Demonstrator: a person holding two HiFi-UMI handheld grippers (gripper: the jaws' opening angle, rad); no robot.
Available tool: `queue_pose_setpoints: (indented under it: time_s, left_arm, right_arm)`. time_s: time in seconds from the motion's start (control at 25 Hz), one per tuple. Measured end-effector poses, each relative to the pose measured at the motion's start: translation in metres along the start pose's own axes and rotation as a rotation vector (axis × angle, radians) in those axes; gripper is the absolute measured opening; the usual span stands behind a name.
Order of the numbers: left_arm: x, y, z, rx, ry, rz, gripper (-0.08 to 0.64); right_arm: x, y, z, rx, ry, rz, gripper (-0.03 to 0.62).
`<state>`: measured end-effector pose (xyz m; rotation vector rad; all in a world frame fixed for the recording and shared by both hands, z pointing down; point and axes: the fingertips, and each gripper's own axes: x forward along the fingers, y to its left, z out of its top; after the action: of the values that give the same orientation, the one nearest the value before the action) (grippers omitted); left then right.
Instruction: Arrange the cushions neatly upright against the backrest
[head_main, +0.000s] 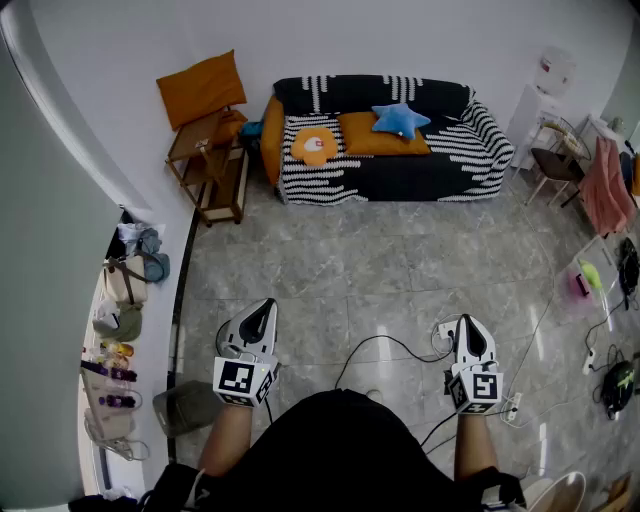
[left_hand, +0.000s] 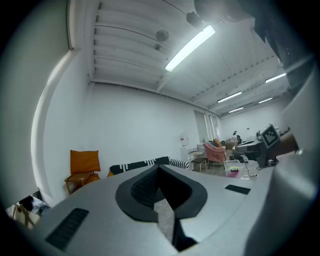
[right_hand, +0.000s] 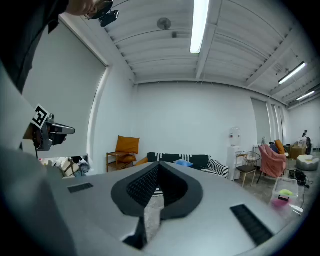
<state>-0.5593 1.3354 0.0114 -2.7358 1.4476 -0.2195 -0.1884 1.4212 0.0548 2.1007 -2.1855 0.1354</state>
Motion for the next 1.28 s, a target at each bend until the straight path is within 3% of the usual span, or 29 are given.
queue_pose_setpoints:
  time_s: [0.32,0.52,0.72,1.0,1.28]
  left_arm:
    - [0.001,0.001,-0.004,-0.036,-0.005,0.027,0.015]
    - [0.013,-0.018,-0.006,-0.040,-0.003,-0.004,0.017]
    - [0.037,-0.027,-0.019,-0.116,0.016,0.022,0.016]
    - [0.065,-0.072,-0.004,-0.136,-0.011,0.010,0.017]
    - [0.070,-0.092,-0.010,-0.158,-0.004,0.046,0.017]
  right_arm:
    - [-0.003,-0.018,0.001,0.024,-0.022,-0.034,0.026]
    - [-0.001,-0.016,-0.002,0.055,-0.030,0.001,0.026]
    - [0.019,-0.001,-0.003,-0.079,0.006,0.026,0.028]
    - [0.010,-0.031,0.025,-0.021,-0.115,0.037,0.029]
    - [0.009,-0.096,-0.017,0.156,-0.066,0.012,0.034]
